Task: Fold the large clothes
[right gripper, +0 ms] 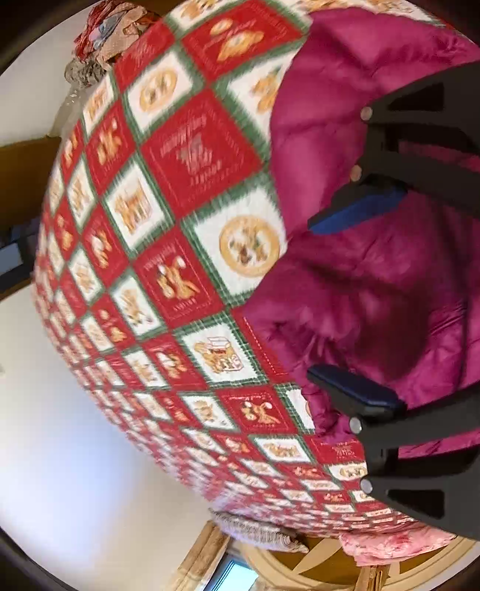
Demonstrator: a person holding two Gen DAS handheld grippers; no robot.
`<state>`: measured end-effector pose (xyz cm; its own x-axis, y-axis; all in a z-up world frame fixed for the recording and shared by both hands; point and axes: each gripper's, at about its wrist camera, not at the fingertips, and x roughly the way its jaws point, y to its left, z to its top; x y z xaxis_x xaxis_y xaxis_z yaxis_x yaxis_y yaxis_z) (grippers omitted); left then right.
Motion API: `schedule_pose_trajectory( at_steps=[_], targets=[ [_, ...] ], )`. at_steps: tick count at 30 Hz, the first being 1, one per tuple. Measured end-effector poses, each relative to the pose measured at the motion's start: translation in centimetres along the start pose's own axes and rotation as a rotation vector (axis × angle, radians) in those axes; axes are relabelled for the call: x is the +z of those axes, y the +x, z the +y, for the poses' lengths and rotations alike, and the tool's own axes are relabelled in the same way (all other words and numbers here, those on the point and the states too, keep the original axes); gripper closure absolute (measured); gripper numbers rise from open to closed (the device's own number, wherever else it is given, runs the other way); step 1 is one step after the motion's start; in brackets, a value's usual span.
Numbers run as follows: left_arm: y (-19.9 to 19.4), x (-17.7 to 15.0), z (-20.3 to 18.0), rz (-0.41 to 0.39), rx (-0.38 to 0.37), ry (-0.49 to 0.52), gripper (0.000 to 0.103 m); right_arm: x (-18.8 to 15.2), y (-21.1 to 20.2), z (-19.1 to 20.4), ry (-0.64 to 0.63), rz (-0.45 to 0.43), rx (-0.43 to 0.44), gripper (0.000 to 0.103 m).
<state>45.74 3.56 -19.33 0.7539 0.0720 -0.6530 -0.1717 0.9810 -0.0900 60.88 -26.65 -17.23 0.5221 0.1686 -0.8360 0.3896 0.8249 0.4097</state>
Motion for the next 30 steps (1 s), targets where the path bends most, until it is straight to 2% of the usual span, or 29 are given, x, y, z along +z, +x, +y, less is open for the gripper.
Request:
schedule_pose_trajectory(
  at_steps=[4,5,6,7,8,9,15,19,20,22,24,27,30],
  targets=[
    [0.6,0.0,0.0,0.021,-0.008,-0.005,0.010,-0.4,2.6,0.8,-0.036,0.095,-0.055,0.028],
    [0.6,-0.1,0.1,0.023,-0.009,-0.007,0.010,-0.7,2.7,0.8,-0.049,0.099,-0.070,0.036],
    [0.7,-0.1,0.1,0.025,-0.010,-0.010,0.010,-1.1,2.4,0.6,-0.067,0.099,-0.070,0.050],
    [0.7,-0.1,0.1,0.027,-0.011,-0.011,0.010,-1.3,2.1,0.4,-0.081,0.097,-0.073,0.059],
    [0.8,-0.1,0.1,0.030,-0.012,-0.011,0.010,-1.6,1.3,0.0,-0.099,0.093,-0.069,0.078],
    [0.8,-0.1,0.1,0.031,-0.012,-0.012,0.010,-1.7,0.8,-0.3,-0.105,0.091,-0.061,0.083],
    [1.0,-0.1,0.3,0.040,-0.010,-0.014,0.010,-4.2,-3.3,-4.3,-0.109,0.055,-0.055,0.087],
    [1.3,-0.1,0.4,0.057,-0.013,-0.013,0.010,-5.9,-2.4,-6.4,-0.103,0.039,-0.081,0.088],
    [1.3,-0.1,0.2,0.062,-0.012,-0.006,0.010,-6.3,-2.0,-6.9,-0.098,0.024,-0.072,0.092],
    [1.2,0.0,0.0,0.072,-0.014,0.018,0.010,-7.0,-2.2,-7.1,-0.127,-0.052,-0.063,0.092],
    [0.6,0.4,-0.5,0.071,-0.027,0.060,0.010,-8.2,-2.2,-6.6,-0.218,-0.148,-0.085,0.092],
    [-2.1,2.1,-1.8,0.002,-0.051,0.115,0.010,-9.9,-2.5,-6.3,-0.295,-0.265,-0.100,0.088],
    [-4.6,5.2,-4.3,-0.092,-0.142,0.135,0.010,-9.5,-2.6,-6.8,-0.272,-0.279,-0.067,0.087]
  ],
)
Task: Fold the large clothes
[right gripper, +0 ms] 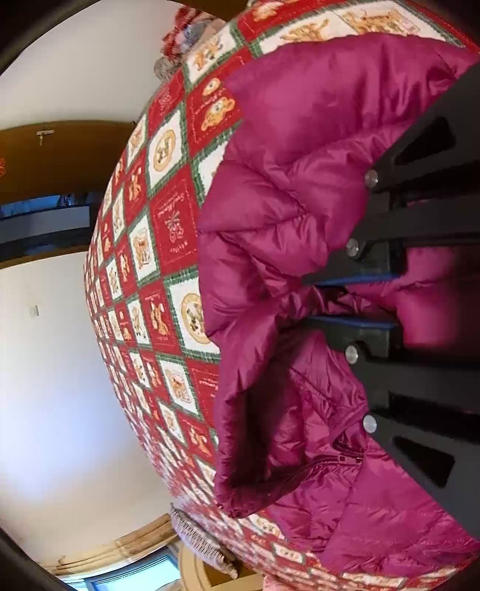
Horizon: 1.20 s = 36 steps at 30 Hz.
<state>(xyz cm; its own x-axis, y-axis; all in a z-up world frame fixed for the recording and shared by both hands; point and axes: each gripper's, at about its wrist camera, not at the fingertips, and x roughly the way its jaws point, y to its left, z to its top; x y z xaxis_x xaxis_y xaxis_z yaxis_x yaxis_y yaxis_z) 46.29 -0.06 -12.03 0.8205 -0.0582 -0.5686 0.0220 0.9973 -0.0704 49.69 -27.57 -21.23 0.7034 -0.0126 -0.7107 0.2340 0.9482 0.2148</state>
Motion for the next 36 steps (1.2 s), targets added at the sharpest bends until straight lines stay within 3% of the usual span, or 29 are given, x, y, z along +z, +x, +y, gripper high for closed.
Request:
schedule_pose_trajectory(
  at_steps=[3,6,9,13,15,16,17,19,23,27,29,32,33,36],
  targets=[
    [1.7,3.6,-3.8,0.010,-0.059,0.035,0.009,0.0,-0.1,-1.0,0.039,-0.007,0.049,0.087],
    [6.5,6.0,-7.6,0.127,-0.078,0.046,0.009,-0.4,-0.2,-1.0,0.053,-0.015,0.067,0.087],
    [10.3,5.5,-11.4,0.243,-0.081,0.085,0.009,-0.6,-0.2,-1.1,0.064,-0.019,0.082,0.087],
    [12.2,3.2,-14.7,0.226,0.099,0.227,0.012,-0.7,-0.3,-1.5,0.085,-0.022,0.109,0.087],
    [12.4,2.8,-13.6,0.205,0.173,0.221,0.043,-0.8,-0.3,-1.7,0.096,-0.022,0.121,0.087],
    [12.6,2.6,-12.2,0.235,0.149,0.178,0.071,-0.8,-0.2,-1.8,0.102,-0.021,0.126,0.087],
    [12.6,2.5,-10.8,0.266,0.116,0.140,0.084,-0.8,-0.2,-1.9,0.106,-0.021,0.130,0.087],
    [12.2,2.0,-8.6,0.299,0.095,0.081,0.084,-0.8,-0.2,-2.0,0.114,-0.021,0.136,0.087],
    [9.4,-0.3,-5.8,0.284,0.098,0.021,0.090,-0.8,-0.2,-2.3,0.132,-0.022,0.155,0.087],
    [10.9,-3.8,-3.9,0.327,0.094,-0.058,0.090,-0.8,-0.2,-2.8,0.160,-0.022,0.185,0.087],
    [10.5,-4.5,-4.0,0.257,0.086,-0.051,0.090,-0.8,-0.3,-2.8,0.165,-0.018,0.188,0.087],
    [10.4,-4.7,-3.8,0.240,0.067,-0.077,0.090,-0.5,-1.2,-3.0,0.182,-0.008,0.169,0.082],
    [10.4,-4.7,-3.6,0.237,0.053,-0.091,0.090,-0.3,-2.5,-3.0,0.187,-0.047,0.138,0.075],
    [10.3,-4.8,-3.3,0.230,0.038,-0.106,0.090,0.9,-5.9,-2.1,0.173,-0.176,0.086,0.075]
  ],
)
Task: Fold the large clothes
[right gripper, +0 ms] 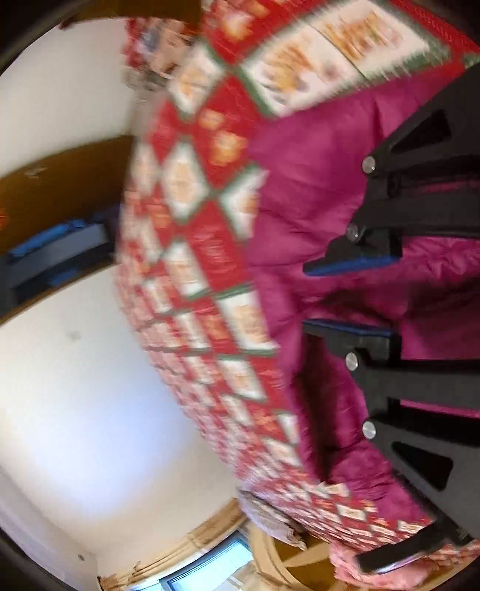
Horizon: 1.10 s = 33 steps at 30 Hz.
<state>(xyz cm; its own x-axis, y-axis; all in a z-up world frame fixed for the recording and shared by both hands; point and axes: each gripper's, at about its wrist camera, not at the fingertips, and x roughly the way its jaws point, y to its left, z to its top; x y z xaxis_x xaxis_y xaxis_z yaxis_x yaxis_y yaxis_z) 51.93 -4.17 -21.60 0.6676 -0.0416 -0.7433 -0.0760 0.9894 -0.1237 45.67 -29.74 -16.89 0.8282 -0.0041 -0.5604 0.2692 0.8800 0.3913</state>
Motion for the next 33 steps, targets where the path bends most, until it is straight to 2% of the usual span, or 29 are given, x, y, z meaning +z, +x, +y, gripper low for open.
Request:
schedule_pose_trajectory(
  at_steps=[3,6,9,12,13,15,16,18,19,20,23,26,28,30,31,33],
  targets=[
    [-0.1,-0.1,-0.3,-0.005,0.006,0.006,0.090,2.1,0.7,3.2,-0.053,0.030,0.024,0.075],
    [0.0,0.1,-0.1,-0.003,-0.003,0.001,0.090,3.6,3.9,6.3,-0.118,0.087,-0.006,0.075],
    [-0.3,0.2,0.4,0.006,-0.040,-0.009,0.090,2.1,8.1,7.9,-0.194,0.249,0.022,0.075],
    [-1.7,0.9,1.1,0.047,-0.095,0.046,0.090,-1.3,10.0,6.8,-0.262,0.408,0.018,0.077],
    [-2.5,1.2,1.5,0.038,-0.107,0.043,0.090,-1.9,9.5,6.0,-0.277,0.384,0.057,0.079],
    [-5.1,2.3,2.5,-0.030,-0.128,0.029,0.089,-2.3,8.5,4.4,-0.254,0.362,0.116,0.079],
    [-6.2,3.3,2.7,-0.072,-0.126,0.021,0.084,-2.4,8.4,3.8,-0.226,0.358,0.143,0.079],
    [-7.4,5.4,2.6,-0.129,-0.113,0.008,0.062,-2.4,8.2,2.8,-0.176,0.354,0.193,0.079],
    [-7.6,6.7,2.3,-0.153,-0.105,0.007,0.036,-2.4,8.2,2.8,-0.170,0.353,0.201,0.079],
    [-7.8,8.2,1.6,-0.179,-0.096,0.009,0.021,-2.4,8.2,3.1,-0.173,0.351,0.201,0.079],
    [-6.8,11.6,-1.0,-0.228,-0.089,0.061,0.019,-2.8,7.9,3.9,-0.214,0.327,0.178,0.079],
    [-3.0,12.8,-4.1,-0.131,-0.009,0.140,0.019,-3.1,7.8,4.6,-0.249,0.309,0.154,0.079],
    [0.7,11.8,-5.3,-0.010,0.120,0.191,0.019,-3.2,7.8,4.5,-0.249,0.304,0.156,0.079],
    [2.7,9.6,-4.8,0.084,0.234,0.210,0.019,-3.0,7.9,4.0,-0.240,0.303,0.166,0.079],
    [3.2,8.0,-3.9,0.119,0.248,0.190,0.019,-3.0,7.9,3.9,-0.236,0.303,0.170,0.079],
    [3.2,5.0,-2.0,0.116,0.193,0.131,0.019,-2.9,7.9,3.7,-0.225,0.303,0.183,0.079]
  ],
)
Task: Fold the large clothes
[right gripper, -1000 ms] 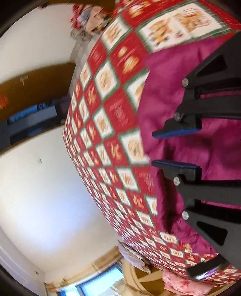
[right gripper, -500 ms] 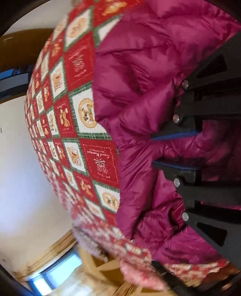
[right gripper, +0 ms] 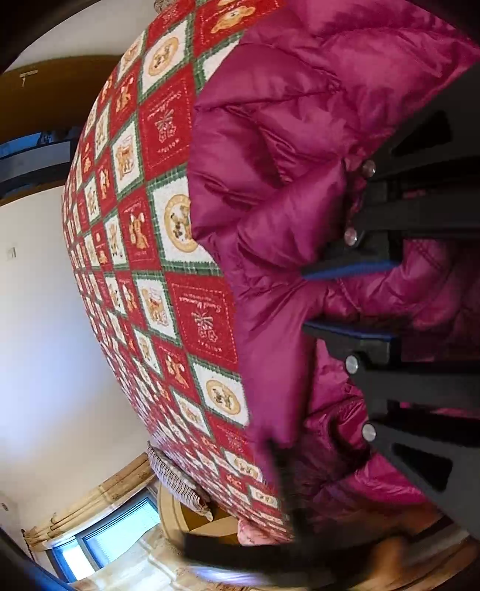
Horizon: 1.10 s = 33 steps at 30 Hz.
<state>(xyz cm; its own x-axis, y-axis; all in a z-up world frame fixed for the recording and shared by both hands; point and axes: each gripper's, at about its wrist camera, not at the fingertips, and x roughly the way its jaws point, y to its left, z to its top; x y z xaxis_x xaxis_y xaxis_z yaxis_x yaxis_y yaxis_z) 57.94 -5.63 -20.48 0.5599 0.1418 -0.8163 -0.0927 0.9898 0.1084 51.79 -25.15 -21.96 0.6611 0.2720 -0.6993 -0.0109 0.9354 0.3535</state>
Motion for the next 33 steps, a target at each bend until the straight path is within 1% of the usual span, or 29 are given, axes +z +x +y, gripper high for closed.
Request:
schedule_pose_trajectory(
  at_steps=[1,2,3,5,7,8,9,11,12,15,17,20,24,26,28,30,31,32,33],
  targets=[
    [-0.1,-1.2,0.6,-0.056,-0.022,-0.022,0.018,0.0,-0.1,0.0,0.002,-0.001,0.005,0.079],
    [-0.3,-1.7,0.9,-0.081,-0.032,-0.032,0.018,0.1,-0.1,0.1,0.003,-0.001,0.006,0.078],
    [-0.1,-1.7,1.0,-0.078,-0.037,-0.038,0.017,0.1,0.0,0.2,0.001,0.001,-0.001,0.078],
    [0.5,-1.3,0.9,-0.066,-0.027,-0.043,0.012,0.3,0.0,0.4,-0.003,0.014,-0.019,0.079],
    [0.6,-1.3,0.8,-0.074,-0.016,-0.038,0.011,0.8,-0.8,0.8,0.009,0.030,-0.050,0.079],
    [0.5,-1.5,0.9,-0.082,-0.014,-0.037,0.011,1.0,-1.8,0.9,0.013,0.008,-0.057,0.075],
    [0.5,-1.4,0.9,-0.085,-0.016,-0.039,0.011,1.2,-2.7,1.0,0.005,-0.023,-0.070,0.073],
    [0.5,-1.4,1.0,-0.085,-0.022,-0.044,0.011,1.8,-3.9,1.4,-0.043,-0.070,-0.175,0.070],
    [0.5,-1.3,1.0,-0.086,-0.022,-0.044,0.011,2.1,-3.7,1.4,-0.067,-0.068,-0.232,0.069],
    [0.4,-1.3,0.8,-0.086,-0.022,-0.044,0.011,1.7,-0.9,0.4,-0.096,0.025,-0.276,0.069],
    [0.4,-1.3,0.8,-0.087,-0.021,-0.043,0.011,1.1,-0.2,0.3,-0.127,-0.010,-0.282,0.069],
    [0.4,-1.2,0.8,-0.086,-0.023,-0.045,0.010,1.2,0.3,0.5,-0.139,-0.019,-0.302,0.068],
    [0.6,-1.0,0.8,-0.082,-0.022,-0.049,0.007,1.4,0.3,-0.1,-0.110,-0.032,-0.267,0.068],
    [0.7,-0.8,0.9,-0.079,-0.033,-0.056,0.007,1.4,0.0,-0.3,-0.102,-0.040,-0.259,0.068],
    [0.8,-0.7,1.2,-0.069,-0.057,-0.068,0.007,1.3,0.0,0.0,-0.108,-0.042,-0.267,0.068],
    [0.7,-0.5,1.4,-0.053,-0.083,-0.068,0.007,1.3,0.1,0.3,-0.122,-0.031,-0.279,0.065],
    [0.1,-0.3,1.8,-0.035,-0.118,-0.051,0.007,1.4,0.0,0.5,-0.129,-0.020,-0.285,0.065],
    [-0.7,-0.3,2.1,-0.036,-0.144,-0.045,0.007,1.4,-0.3,0.7,-0.133,-0.007,-0.292,0.065],
    [-2.1,-0.6,2.8,-0.061,-0.173,-0.053,0.007,1.4,-1.4,0.9,-0.126,-0.006,-0.287,0.064]
  ],
)
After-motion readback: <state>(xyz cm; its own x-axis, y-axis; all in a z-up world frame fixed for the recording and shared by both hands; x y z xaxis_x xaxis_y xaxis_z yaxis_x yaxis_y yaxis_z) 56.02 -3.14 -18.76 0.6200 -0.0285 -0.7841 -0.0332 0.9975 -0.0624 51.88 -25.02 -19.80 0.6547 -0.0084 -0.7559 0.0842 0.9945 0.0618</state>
